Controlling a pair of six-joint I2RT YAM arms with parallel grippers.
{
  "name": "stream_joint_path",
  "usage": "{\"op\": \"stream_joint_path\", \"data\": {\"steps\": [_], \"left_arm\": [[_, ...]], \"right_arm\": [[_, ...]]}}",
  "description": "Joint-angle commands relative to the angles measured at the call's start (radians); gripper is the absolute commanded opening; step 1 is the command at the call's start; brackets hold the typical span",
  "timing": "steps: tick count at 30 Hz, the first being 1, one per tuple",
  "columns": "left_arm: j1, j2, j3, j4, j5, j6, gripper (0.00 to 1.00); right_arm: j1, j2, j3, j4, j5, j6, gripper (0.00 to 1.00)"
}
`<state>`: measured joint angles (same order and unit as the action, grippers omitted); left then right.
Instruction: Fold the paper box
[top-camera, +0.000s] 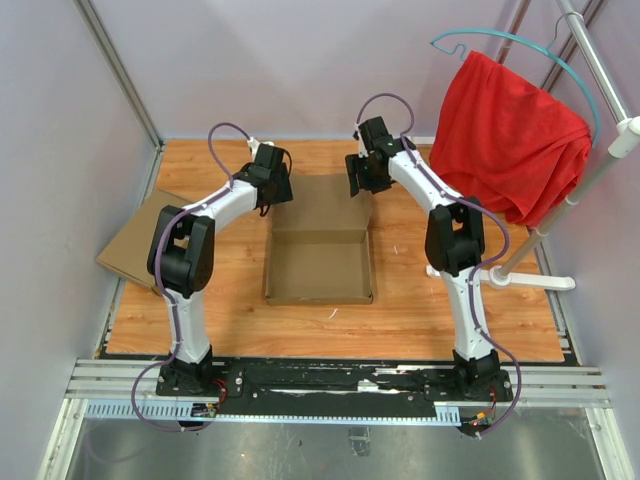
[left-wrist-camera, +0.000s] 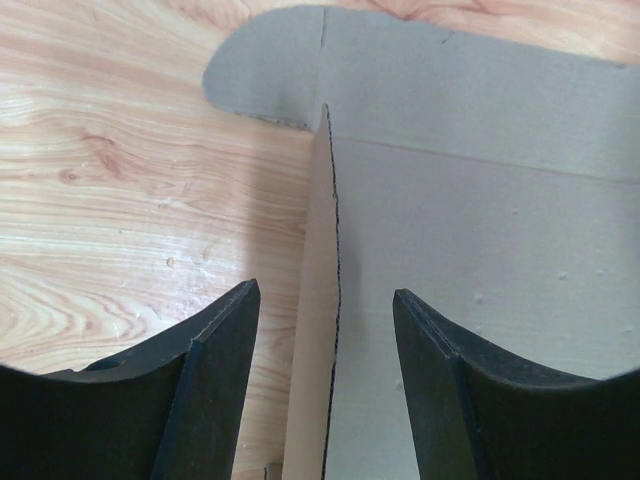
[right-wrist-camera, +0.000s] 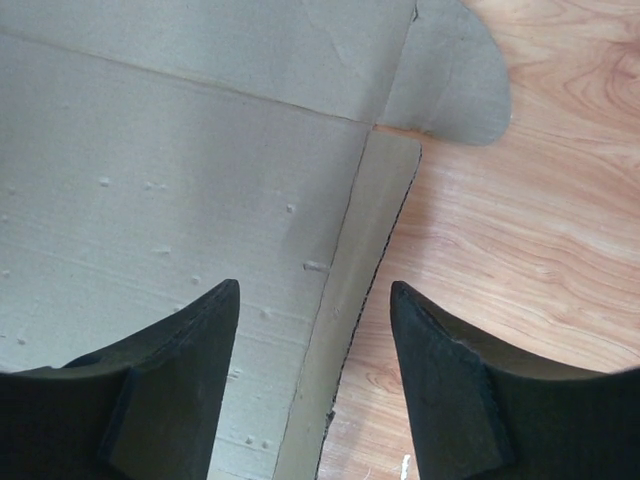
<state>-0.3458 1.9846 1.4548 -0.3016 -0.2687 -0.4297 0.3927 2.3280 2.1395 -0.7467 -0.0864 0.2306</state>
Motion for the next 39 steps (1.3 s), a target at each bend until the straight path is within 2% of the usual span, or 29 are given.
{"op": "stream_joint_path", "data": {"steps": [1, 5, 8, 12, 17, 22, 30, 39], "left_arm": [[0.004, -0.056, 0.020, 0.011, 0.001, 0.009, 0.62], [0.006, -0.041, 0.036, 0.015, 0.001, 0.012, 0.62], [0.011, -0.021, 0.052, 0.009, 0.002, 0.014, 0.62], [0.022, -0.025, 0.047, 0.014, -0.002, 0.013, 0.62], [0.028, -0.090, 0.004, 0.059, -0.025, 0.014, 0.62], [0.034, -0.183, -0.063, 0.129, -0.053, 0.014, 0.62], [0.048, -0.355, -0.222, 0.304, -0.064, 0.003, 0.61], [0.087, -0.560, -0.537, 0.592, -0.101, -0.076, 0.60]], "right_arm": [[-0.010, 0.037, 0.055, -0.030, -0.026, -0.009, 0.60], [-0.010, 0.063, 0.081, -0.034, -0.031, -0.010, 0.44], [-0.010, 0.081, 0.104, -0.044, -0.026, -0.011, 0.23], [-0.010, 0.084, 0.109, -0.039, 0.007, -0.004, 0.02], [-0.009, 0.041, 0.042, 0.045, 0.058, 0.019, 0.01], [-0.008, -0.084, -0.135, 0.247, 0.076, 0.049, 0.01], [-0.010, -0.442, -0.676, 0.842, 0.155, 0.091, 0.01], [-0.011, -0.669, -1.140, 1.524, 0.155, 0.084, 0.01]]}}
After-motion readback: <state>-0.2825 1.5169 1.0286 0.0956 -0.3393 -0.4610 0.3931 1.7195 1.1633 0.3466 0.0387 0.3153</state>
